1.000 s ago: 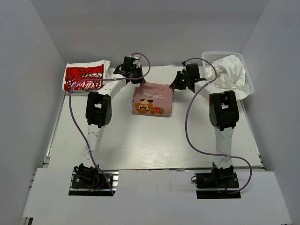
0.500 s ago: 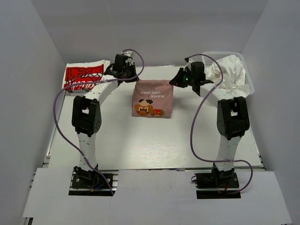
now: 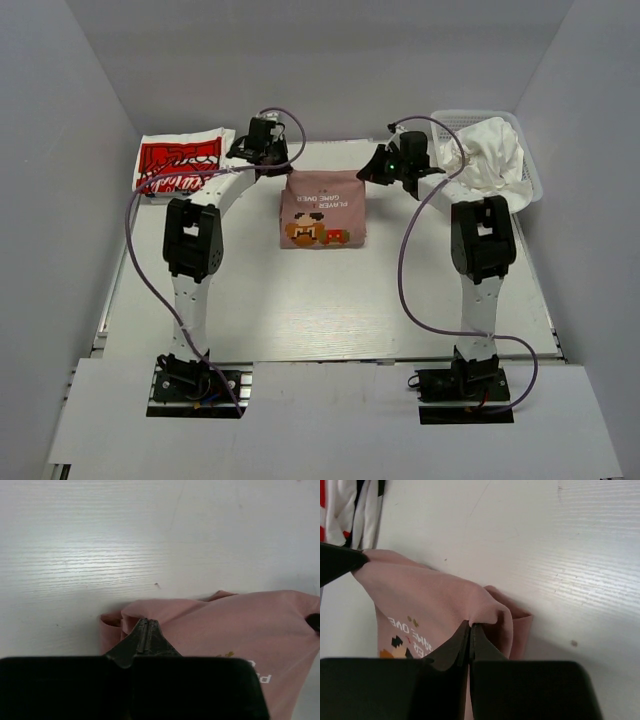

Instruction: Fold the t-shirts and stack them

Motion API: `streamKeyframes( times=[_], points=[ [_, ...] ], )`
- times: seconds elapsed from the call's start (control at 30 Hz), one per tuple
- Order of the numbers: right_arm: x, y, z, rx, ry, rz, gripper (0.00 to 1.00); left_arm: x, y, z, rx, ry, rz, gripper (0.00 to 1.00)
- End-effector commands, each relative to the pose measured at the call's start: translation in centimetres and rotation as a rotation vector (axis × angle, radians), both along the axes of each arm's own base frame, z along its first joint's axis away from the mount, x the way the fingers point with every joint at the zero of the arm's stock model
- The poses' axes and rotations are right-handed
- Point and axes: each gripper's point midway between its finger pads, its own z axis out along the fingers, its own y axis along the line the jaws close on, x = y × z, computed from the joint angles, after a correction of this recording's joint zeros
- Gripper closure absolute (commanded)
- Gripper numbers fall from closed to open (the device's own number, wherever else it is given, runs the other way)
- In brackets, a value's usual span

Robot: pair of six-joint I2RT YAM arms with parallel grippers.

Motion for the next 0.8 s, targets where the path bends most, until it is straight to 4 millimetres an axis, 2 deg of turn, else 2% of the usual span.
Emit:
streamKeyframes(
  times=[0.0,0.03,0.07,0.1,0.13,0.17,0.27,0.3,0.37,0.4,0.43,0.47,0.5,0.53,0.57,0.6,0.63,0.67,0.7,0.73,0.77],
  points=[
    [2.9,0.0,0.0,-0.005,-0.031,-0.028,1.00,2.0,2.3,-1.2,-0.004,0.013,0.094,1.00],
    [3.6,-0.2,-2.7,-0.030,0.004,-0.038,1.00,2.2,2.2,-1.7,-0.003,0.019,0.094,1.00],
    [3.9,-0.1,-3.2,-0.038,0.011,-0.048,1.00,3.2,2.7,-1.4,-0.017,0.007,0.113,1.00],
    [4.7,-0.3,-4.2,-0.043,0.019,-0.053,1.00,3.5,3.2,-3.4,-0.006,0.041,0.123,1.00],
    [4.8,-0.2,-5.8,-0.056,0.043,-0.049,1.00,3.8,2.9,-3.8,-0.019,0.046,0.121,1.00],
    [5.4,0.1,-5.8,-0.050,0.033,-0.040,1.00,4.2,2.6,-3.5,-0.028,0.046,0.110,1.00],
    [5.3,0.4,-7.1,-0.048,0.052,-0.013,0.98,4.2,2.7,-5.0,-0.044,0.079,0.106,1.00],
    [5.3,0.6,-7.2,-0.053,0.042,-0.003,0.86,4.2,2.7,-5.0,-0.044,0.079,0.106,1.00],
    [5.4,0.7,-7.4,-0.054,0.037,0.013,0.80,4.5,3.2,-5.1,-0.055,0.070,0.120,1.00],
    [5.5,0.7,-7.1,-0.054,0.034,0.017,0.67,4.6,3.3,-5.1,-0.049,0.068,0.128,1.00],
    [5.6,0.7,-6.8,-0.052,0.036,0.024,0.66,4.2,3.4,-5.5,-0.043,0.088,0.128,1.00],
    [5.5,0.6,-6.5,-0.063,0.034,0.027,0.64,4.3,3.4,-5.2,-0.043,0.087,0.128,0.91],
    [5.4,0.9,-5.8,-0.058,0.024,0.038,0.54,4.3,3.4,-4.1,-0.049,0.069,0.128,0.83],
    [5.4,0.8,-4.6,-0.062,0.008,0.042,0.38,4.2,4.0,-3.7,-0.048,0.072,0.137,0.74],
    [5.3,1.0,-4.0,-0.066,-0.011,0.053,0.10,4.3,4.1,-3.0,-0.045,0.058,0.145,0.29],
    [4.6,1.0,-2.0,-0.070,-0.027,0.065,0.09,4.1,4.2,-2.3,-0.046,0.055,0.145,0.01],
    [4.1,1.1,-1.7,-0.076,-0.021,0.077,0.09,4.0,4.4,-0.8,-0.046,0.031,0.154,0.00],
    [3.8,1.0,0.0,-0.070,-0.043,0.076,0.09,3.4,4.6,-0.7,-0.041,0.045,0.154,0.00],
    [2.8,0.8,0.6,-0.071,-0.042,0.081,0.09,3.0,4.7,-0.3,-0.040,0.049,0.154,0.00],
    [2.4,0.7,1.0,-0.064,-0.040,0.076,0.09,2.0,4.9,-1.0,-0.032,0.076,0.155,0.00],
    [2.0,0.7,1.6,-0.063,-0.049,0.075,0.09,1.6,5.0,0.4,-0.039,0.053,0.155,0.00]
  ],
)
